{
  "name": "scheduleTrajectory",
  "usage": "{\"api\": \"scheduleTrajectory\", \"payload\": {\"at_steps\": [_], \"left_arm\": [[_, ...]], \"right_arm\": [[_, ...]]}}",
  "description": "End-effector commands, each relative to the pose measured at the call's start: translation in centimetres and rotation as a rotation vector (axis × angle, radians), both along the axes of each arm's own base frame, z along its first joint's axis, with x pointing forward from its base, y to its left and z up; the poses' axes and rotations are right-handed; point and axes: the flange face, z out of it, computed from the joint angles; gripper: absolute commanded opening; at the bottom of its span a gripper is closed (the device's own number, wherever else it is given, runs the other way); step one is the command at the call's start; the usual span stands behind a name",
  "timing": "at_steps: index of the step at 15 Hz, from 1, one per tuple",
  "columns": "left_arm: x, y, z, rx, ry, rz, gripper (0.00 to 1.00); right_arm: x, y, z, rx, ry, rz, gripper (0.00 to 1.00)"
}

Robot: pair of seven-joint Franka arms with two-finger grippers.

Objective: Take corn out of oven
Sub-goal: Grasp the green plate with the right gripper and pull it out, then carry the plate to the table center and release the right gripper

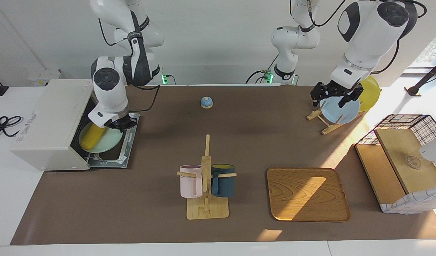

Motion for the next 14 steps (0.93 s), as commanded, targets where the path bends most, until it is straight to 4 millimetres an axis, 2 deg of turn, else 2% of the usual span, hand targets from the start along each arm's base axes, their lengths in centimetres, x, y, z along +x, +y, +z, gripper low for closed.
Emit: {"api": "scheduleTrajectory", "payload": {"at_steps": [1,3,4,7,8,9,11,12,14], "left_arm": [[-0.3,0.3,0.6,0.023,-0.003,-0.004,1.00],[-0.3,0.3,0.6,0.023,-0.003,-0.004,1.00],[-0.3,0.3,0.6,0.023,-0.003,-0.004,1.00],[-0.3,0.3,0.6,0.023,-0.003,-0.004,1.00],[-0.3,0.3,0.6,0.023,-0.003,-0.004,1.00],[-0.3,0.3,0.6,0.023,-0.001,-0.004,1.00],[-0.3,0.3,0.6,0.023,-0.003,-0.004,1.00],[-0.3,0.3,0.6,0.023,-0.003,-0.004,1.00],[-0.3,0.3,0.6,0.023,-0.003,-0.004,1.00]], "right_arm": [[1.4,7.3,0.7,0.033,-0.002,-0.077,0.00],[2.0,12.3,1.2,0.078,-0.002,-0.139,0.00],[2.0,15.6,1.1,0.071,-0.008,-0.156,0.00],[2.2,25.9,-1.2,0.044,-0.029,-0.233,0.00],[2.4,28.2,-2.2,0.044,-0.043,-0.274,0.00],[2.1,30.1,-3.6,0.046,-0.047,-0.305,0.00],[1.1,33.1,-4.8,0.109,-0.073,-0.303,0.00],[0.6,33.1,-6.1,0.113,-0.067,-0.301,0.00],[-0.2,33.6,-7.1,0.141,-0.070,-0.306,0.00]]}}
